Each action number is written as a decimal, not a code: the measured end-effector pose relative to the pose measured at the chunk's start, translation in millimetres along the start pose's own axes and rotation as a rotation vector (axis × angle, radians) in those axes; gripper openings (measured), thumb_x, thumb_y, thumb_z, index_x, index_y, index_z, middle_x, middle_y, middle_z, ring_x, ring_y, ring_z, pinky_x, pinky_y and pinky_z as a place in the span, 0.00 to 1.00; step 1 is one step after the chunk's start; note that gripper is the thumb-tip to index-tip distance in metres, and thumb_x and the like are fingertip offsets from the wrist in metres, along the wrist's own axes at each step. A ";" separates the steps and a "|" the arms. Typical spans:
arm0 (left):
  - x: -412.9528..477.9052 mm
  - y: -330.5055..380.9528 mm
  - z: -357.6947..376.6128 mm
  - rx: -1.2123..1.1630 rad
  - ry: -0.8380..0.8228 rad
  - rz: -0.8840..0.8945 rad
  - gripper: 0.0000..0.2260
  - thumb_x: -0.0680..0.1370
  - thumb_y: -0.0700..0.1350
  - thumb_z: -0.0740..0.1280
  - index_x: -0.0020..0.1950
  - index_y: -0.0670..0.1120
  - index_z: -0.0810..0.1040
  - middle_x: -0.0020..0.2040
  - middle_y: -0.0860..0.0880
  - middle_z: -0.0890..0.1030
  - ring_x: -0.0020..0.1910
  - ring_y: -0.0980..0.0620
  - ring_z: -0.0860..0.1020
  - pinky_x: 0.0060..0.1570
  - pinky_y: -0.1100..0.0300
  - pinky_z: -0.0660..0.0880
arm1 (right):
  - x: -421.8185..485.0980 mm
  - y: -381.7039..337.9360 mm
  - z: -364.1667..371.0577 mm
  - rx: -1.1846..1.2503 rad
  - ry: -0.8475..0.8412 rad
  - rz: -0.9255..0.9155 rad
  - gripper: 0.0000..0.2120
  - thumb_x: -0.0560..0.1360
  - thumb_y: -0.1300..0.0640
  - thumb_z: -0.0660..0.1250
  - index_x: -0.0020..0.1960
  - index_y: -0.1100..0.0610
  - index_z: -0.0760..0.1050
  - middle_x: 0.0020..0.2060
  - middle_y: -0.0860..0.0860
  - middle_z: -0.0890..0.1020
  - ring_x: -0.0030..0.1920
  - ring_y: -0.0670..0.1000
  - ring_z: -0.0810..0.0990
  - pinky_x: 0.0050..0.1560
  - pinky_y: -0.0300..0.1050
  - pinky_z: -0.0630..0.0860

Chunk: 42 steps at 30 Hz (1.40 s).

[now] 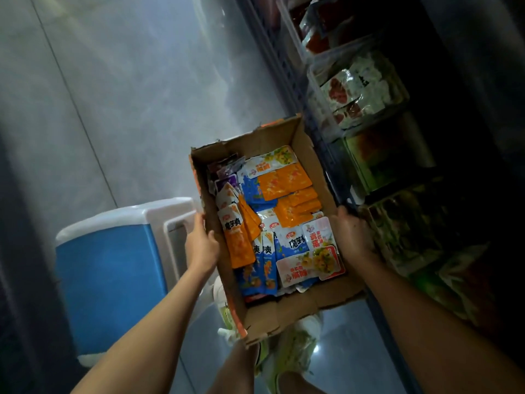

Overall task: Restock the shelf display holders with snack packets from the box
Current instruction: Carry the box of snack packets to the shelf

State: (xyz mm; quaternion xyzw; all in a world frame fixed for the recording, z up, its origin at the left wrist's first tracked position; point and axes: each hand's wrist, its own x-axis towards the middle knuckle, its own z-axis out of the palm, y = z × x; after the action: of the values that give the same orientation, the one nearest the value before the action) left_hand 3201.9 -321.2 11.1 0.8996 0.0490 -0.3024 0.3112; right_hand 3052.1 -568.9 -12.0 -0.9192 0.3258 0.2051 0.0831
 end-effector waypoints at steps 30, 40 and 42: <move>-149.3 106.9 -115.8 -0.038 -0.017 -0.080 0.14 0.78 0.37 0.63 0.63 0.39 0.72 0.50 0.44 0.76 0.41 0.48 0.76 0.41 0.51 0.80 | -185.6 -9.3 -132.7 0.029 -0.283 -0.072 0.13 0.81 0.55 0.55 0.65 0.54 0.68 0.51 0.53 0.82 0.49 0.55 0.82 0.41 0.43 0.72; -136.3 149.2 -107.1 0.336 -0.135 0.140 0.10 0.78 0.41 0.63 0.58 0.40 0.76 0.54 0.44 0.80 0.52 0.46 0.78 0.43 0.60 0.67 | -189.8 -15.0 -147.5 0.412 -0.296 0.171 0.14 0.81 0.51 0.58 0.64 0.54 0.71 0.57 0.56 0.80 0.56 0.56 0.78 0.45 0.43 0.70; -120.9 154.0 -100.2 0.390 -0.171 0.180 0.08 0.79 0.42 0.63 0.56 0.41 0.76 0.55 0.44 0.80 0.52 0.45 0.78 0.43 0.59 0.68 | -188.3 -17.7 -146.7 0.523 -0.311 0.225 0.15 0.80 0.51 0.60 0.65 0.55 0.71 0.59 0.56 0.79 0.58 0.56 0.77 0.48 0.43 0.70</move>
State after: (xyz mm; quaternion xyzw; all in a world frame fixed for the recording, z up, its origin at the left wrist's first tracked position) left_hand 3197.7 -373.4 224.7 0.9145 -0.1176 -0.3524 0.1601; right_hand 2978.3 -490.9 201.8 -0.7827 0.4504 0.2603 0.3419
